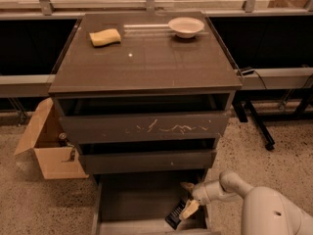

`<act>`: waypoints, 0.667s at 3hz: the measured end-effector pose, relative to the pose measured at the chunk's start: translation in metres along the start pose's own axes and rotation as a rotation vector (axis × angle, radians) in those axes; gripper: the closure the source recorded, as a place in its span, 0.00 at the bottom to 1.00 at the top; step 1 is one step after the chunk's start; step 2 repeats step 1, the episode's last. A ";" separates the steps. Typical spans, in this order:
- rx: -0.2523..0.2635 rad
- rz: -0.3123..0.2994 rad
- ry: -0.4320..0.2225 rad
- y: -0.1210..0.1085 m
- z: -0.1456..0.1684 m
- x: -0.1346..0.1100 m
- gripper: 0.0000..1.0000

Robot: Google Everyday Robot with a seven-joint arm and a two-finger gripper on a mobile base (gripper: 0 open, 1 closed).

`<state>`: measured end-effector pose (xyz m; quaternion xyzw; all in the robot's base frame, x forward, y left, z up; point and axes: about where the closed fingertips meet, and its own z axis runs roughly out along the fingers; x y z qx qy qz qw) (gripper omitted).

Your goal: Place rxbar blueberry into bottom drawer

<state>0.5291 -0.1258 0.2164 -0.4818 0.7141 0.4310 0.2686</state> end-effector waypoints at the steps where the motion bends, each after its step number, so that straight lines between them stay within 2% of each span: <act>1: 0.058 -0.003 -0.049 0.020 -0.035 -0.005 0.00; 2: 0.058 -0.003 -0.049 0.020 -0.035 -0.005 0.00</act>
Offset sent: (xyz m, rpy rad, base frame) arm 0.0000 0.0000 0.0000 0.0000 0.0000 0.0000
